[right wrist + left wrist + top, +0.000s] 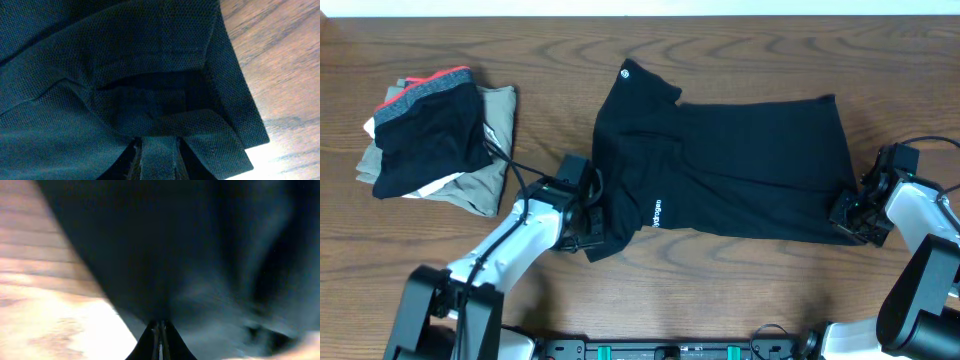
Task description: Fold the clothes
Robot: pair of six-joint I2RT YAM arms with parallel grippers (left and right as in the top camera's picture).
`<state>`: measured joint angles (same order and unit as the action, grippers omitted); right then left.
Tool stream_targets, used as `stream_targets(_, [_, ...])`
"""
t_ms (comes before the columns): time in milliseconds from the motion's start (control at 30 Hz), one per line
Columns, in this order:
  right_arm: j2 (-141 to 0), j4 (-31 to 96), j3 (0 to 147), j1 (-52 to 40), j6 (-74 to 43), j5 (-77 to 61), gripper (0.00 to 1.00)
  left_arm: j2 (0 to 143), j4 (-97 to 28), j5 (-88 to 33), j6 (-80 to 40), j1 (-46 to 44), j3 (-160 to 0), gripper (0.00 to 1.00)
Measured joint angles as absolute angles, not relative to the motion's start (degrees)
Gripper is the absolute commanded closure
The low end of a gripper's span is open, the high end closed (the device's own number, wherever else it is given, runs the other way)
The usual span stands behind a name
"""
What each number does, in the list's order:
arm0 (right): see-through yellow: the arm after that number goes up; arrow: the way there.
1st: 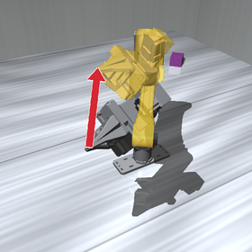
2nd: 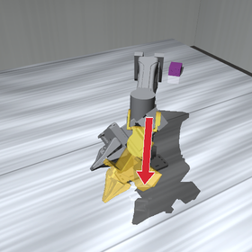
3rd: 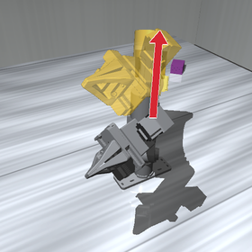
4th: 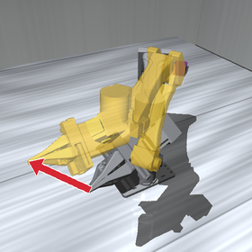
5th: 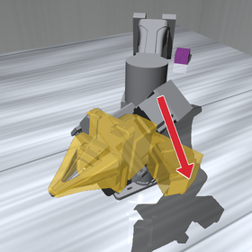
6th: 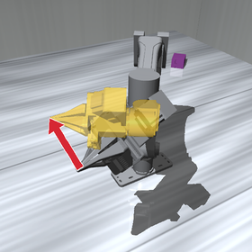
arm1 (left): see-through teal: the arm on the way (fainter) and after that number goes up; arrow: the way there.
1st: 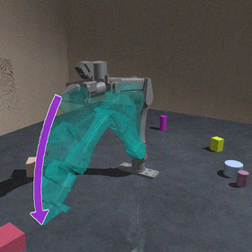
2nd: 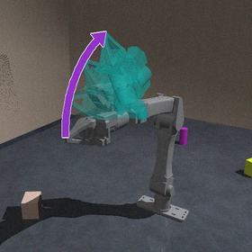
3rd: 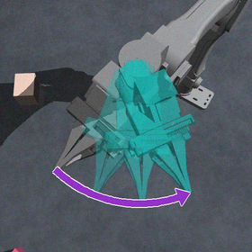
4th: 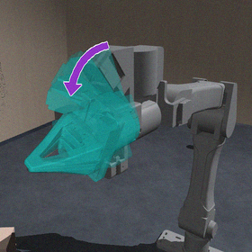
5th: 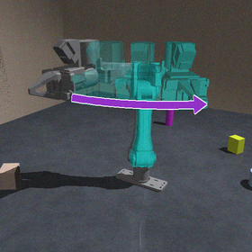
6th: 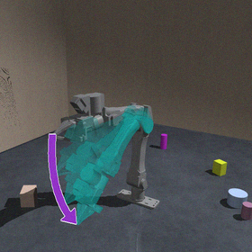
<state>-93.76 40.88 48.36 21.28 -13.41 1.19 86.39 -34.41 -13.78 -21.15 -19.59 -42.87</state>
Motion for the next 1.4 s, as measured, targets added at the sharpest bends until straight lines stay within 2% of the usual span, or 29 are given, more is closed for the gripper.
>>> stream_targets(267, [-93.8, 40.9, 48.4, 21.3, -13.4, 1.2, 0.81, 80.6, -30.3, -21.7, -22.5, -19.6, -42.9, 0.94])
stream_targets(600, [-93.8, 41.4, 48.4, 21.3, -13.4, 1.2, 0.81, 88.7, -25.4, -27.0, -28.0, -20.8, -42.5, 0.94])
stream_targets(900, [-93.8, 41.3, 48.4, 21.3, -13.4, 1.2, 0.80, 93.3, -30.5, -26.6, -28.7, -21.0, -43.0, 0.94])
stream_targets(1133, [-93.8, 41.1, 48.4, 21.3, -13.4, 1.2, 0.80, 93.2, -36.2, -23.4, -28.3, -16.1, -43.7, 0.94])
stream_targets(1400, [-93.8, 40.2, 48.4, 21.3, -13.4, 1.2, 0.79, 92.6, -37.3, -17.9, -26.7, -11.8, -44.1, 0.94])
